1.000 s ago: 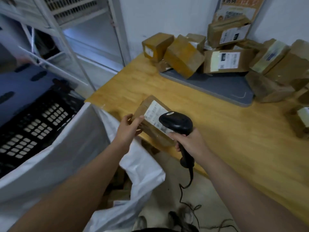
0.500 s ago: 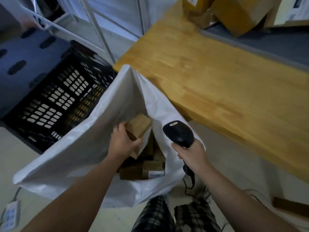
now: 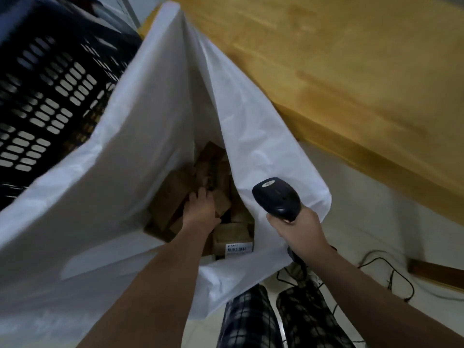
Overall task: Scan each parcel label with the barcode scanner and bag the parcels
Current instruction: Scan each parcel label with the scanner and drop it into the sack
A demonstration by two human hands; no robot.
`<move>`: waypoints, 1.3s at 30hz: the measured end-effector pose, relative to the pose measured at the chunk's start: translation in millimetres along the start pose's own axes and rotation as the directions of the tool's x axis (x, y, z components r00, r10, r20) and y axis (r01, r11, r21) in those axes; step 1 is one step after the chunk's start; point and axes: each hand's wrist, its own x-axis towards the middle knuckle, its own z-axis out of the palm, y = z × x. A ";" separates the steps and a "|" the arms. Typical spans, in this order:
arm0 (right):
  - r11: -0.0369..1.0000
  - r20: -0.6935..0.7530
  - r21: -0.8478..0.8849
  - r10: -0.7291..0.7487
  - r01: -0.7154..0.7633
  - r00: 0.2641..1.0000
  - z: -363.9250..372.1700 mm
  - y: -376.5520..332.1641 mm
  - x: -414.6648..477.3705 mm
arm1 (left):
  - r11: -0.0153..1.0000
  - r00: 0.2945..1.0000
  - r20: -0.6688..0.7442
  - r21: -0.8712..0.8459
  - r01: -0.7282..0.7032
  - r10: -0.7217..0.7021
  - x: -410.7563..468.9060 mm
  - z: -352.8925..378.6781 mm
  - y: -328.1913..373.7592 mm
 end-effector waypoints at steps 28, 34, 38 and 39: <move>0.989 -0.380 0.126 -0.023 0.076 0.925 -213.0 -71.6 -22.4 | 0.892 0.768 -0.493 0.038 -0.451 0.409 -55.2 -232.3 176.2; 0.979 -0.565 0.174 0.013 0.104 0.825 -330.3 -70.3 -19.7 | 0.807 0.651 -0.528 0.121 -0.578 0.545 -56.0 -295.3 297.4; 0.980 -0.637 0.165 0.021 0.110 0.770 -405.2 -65.3 -23.0 | 0.762 0.594 -0.530 0.168 -0.626 0.605 -57.2 -320.9 378.4; 0.978 -0.646 0.174 0.025 0.116 0.763 -422.5 -63.2 -23.6 | 0.753 0.580 -0.536 0.176 -0.634 0.613 -57.7 -326.7 397.0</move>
